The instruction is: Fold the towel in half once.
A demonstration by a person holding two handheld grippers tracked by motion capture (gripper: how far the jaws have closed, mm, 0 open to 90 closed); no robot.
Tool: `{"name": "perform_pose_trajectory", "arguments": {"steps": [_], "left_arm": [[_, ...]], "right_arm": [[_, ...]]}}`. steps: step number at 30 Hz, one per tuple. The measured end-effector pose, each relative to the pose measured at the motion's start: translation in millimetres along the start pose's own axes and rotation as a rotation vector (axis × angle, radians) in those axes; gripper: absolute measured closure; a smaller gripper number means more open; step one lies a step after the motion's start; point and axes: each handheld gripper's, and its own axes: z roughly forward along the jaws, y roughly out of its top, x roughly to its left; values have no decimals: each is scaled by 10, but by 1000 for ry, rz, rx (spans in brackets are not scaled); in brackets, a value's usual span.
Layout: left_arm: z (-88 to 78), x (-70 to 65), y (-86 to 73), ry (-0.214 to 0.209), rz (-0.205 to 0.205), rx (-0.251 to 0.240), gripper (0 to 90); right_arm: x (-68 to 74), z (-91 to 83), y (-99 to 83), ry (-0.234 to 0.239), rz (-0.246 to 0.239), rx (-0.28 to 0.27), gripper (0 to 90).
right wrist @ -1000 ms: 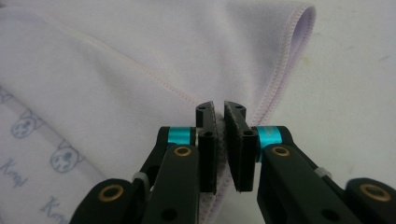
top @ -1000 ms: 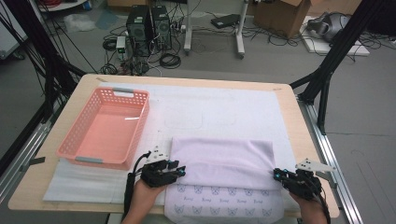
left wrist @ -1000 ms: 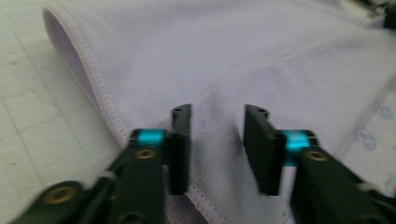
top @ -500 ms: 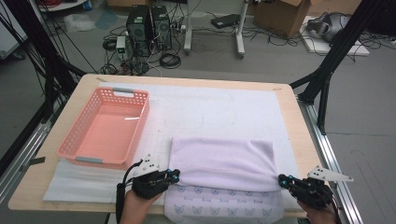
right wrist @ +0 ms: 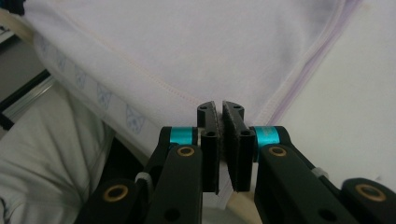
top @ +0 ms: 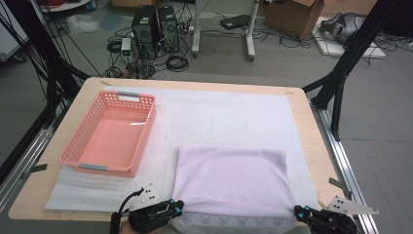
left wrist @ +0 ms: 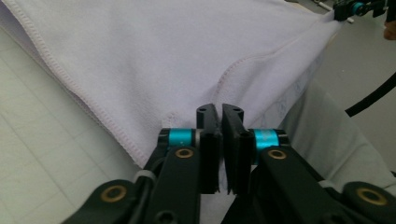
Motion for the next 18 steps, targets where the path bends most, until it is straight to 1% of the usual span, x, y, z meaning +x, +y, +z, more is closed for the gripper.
{"name": "perform_pose_trajectory", "arguments": {"steps": [1, 2, 3, 4, 5, 7, 8, 9, 10, 11, 12, 13, 15, 16, 17, 18], "left_arm": [[2, 23, 12, 8, -4, -9, 634], [7, 60, 33, 28, -17, -26, 526], [9, 106, 60, 53, -27, -45, 466], [12, 156, 91, 74, -36, -65, 439], [19, 207, 126, 94, -39, -80, 432], [77, 344, 230, 132, -48, -97, 432], [104, 399, 270, 139, -45, -98, 434], [152, 467, 322, 151, -52, -100, 435], [221, 557, 387, 153, -65, -97, 446], [262, 604, 424, 157, -75, -96, 457], [329, 679, 481, 156, -81, -92, 466], [386, 729, 522, 159, -87, -84, 499], [490, 827, 593, 158, -94, -60, 537], [538, 866, 613, 168, -95, -58, 573], [581, 904, 635, 182, -100, -46, 581], [620, 935, 652, 186, -105, -31, 584]], "right_arm": [[3, 9, 0, -4, -6, 2, 737], [1, 12, 8, -14, -4, -4, 656], [-11, 16, 30, -24, 10, -21, 636], [-35, 13, 59, -28, 14, -44, 605], [-58, 12, 96, -39, 24, -62, 595], [-114, 45, 180, -67, 18, -96, 595], [-157, 94, 238, -91, 14, -98, 602], [-192, 134, 278, -103, 9, -94, 619], [-240, 199, 332, -111, 1, -85, 643], [-300, 289, 404, -121, -8, -75, 671], [-333, 345, 447, -122, -4, -72, 691], [-392, 438, 523, -123, -2, -66, 720], [-471, 591, 639, -119, -3, -64, 744], [-500, 660, 692, -116, -2, -61, 751], [-521, 727, 739, -116, -3, -57, 754], [-545, 792, 779, -113, -6, -51, 760]]}}
